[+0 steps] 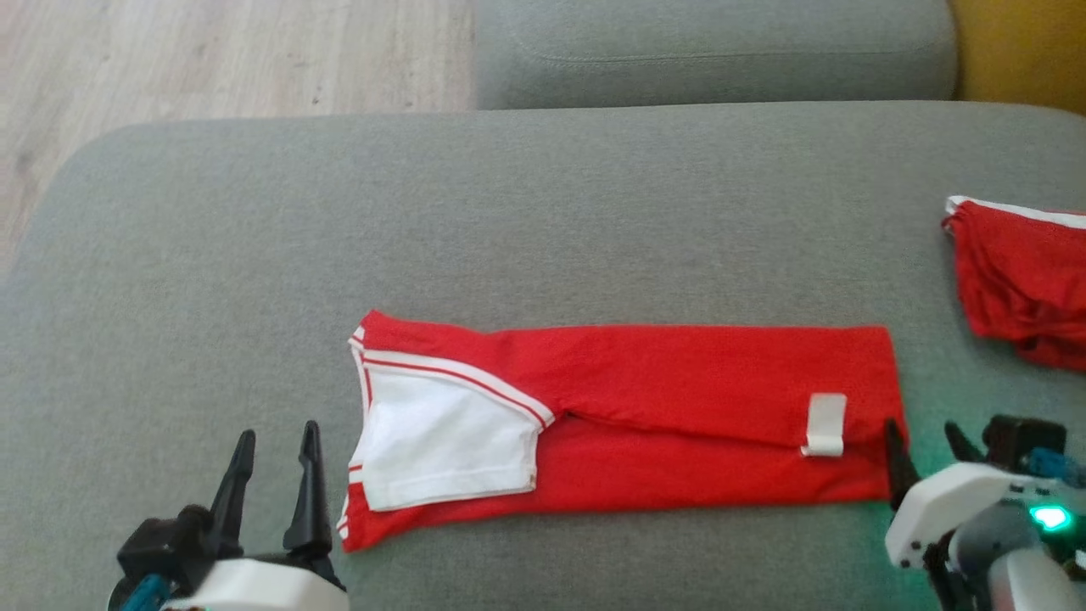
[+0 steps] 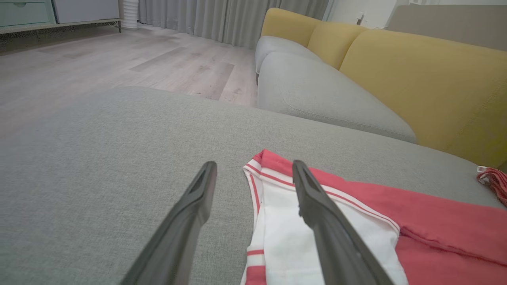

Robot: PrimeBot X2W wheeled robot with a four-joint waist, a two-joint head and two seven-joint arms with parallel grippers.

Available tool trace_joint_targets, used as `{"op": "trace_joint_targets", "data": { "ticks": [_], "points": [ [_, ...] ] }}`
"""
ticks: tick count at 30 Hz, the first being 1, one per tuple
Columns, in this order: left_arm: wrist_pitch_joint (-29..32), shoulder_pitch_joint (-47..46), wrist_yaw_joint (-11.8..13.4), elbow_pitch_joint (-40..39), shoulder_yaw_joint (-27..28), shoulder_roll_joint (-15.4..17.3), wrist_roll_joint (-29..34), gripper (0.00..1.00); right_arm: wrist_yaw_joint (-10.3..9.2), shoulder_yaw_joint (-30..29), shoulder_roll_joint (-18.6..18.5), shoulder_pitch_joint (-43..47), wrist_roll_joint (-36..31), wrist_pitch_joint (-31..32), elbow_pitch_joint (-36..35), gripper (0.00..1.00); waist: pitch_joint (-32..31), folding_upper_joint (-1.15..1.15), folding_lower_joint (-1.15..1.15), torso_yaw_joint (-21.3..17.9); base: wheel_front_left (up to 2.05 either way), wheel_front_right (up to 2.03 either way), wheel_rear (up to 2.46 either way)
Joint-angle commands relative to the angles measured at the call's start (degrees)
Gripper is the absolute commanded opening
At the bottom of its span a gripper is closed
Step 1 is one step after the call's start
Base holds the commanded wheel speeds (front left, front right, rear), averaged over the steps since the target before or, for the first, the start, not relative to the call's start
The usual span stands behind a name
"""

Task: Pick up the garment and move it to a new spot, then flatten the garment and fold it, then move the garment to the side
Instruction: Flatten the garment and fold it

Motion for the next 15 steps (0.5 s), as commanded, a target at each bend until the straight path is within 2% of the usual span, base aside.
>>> {"op": "trace_joint_targets", "data": {
  "ticks": [1, 8, 9, 10, 13, 14, 15],
  "points": [
    [-0.38, -1.72, 0.29, -2.05, 2.20, 1.43, 0.42, 1.00, 0.39, 0.96, -0.26, -2.73, -0.51, 0.03, -1.26, 1.00, 0.40, 0.00, 0.00, 0.58, 0.00, 0.00, 0.00],
    [0.46, -1.39, 1.82, -4.58, 1.69, 1.84, 1.26, 1.00, 0.39, -0.85, 1.02, -4.51, -0.76, 4.70, 5.76, 1.00, 1.22, 0.00, 0.00, 2.63, 0.00, 0.00, 0.00],
    [0.55, -1.36, 2.03, -4.80, 1.65, 1.83, 1.33, 1.00, 0.39, -0.72, 1.10, -4.65, -0.55, 5.30, 6.16, 0.85, 1.24, 0.00, 0.00, 2.74, 0.00, 0.00, 0.00],
    [0.63, -1.34, 2.24, -5.02, 1.60, 1.80, 1.39, 1.00, 0.39, -0.53, 1.16, -4.75, -0.27, 5.87, 6.52, 0.59, 1.22, 0.00, 0.00, 2.80, 0.00, 0.00, 0.00],
    [0.83, -1.33, 2.60, -5.51, 1.27, 1.59, 1.55, 1.00, 0.39, 0.23, 1.28, -4.97, 0.75, 7.32, 7.23, 0.06, 1.05, 0.00, 0.00, 2.52, 0.00, 0.00, 0.00],
    [0.89, -1.33, 2.70, -5.55, 1.10, 1.63, 1.73, 1.00, 0.39, 0.50, 1.31, -5.11, 1.16, 7.60, 7.31, 0.00, 0.96, 0.00, 0.00, 2.26, 0.00, 0.00, 0.00],
    [0.95, -1.32, 2.80, -5.56, 0.95, 1.64, 1.88, 1.00, 0.39, 0.64, 1.33, -5.34, 1.50, 7.79, 7.32, 0.00, 0.83, 0.00, 0.00, 1.93, 0.00, 0.00, 0.00]
  ]
}}
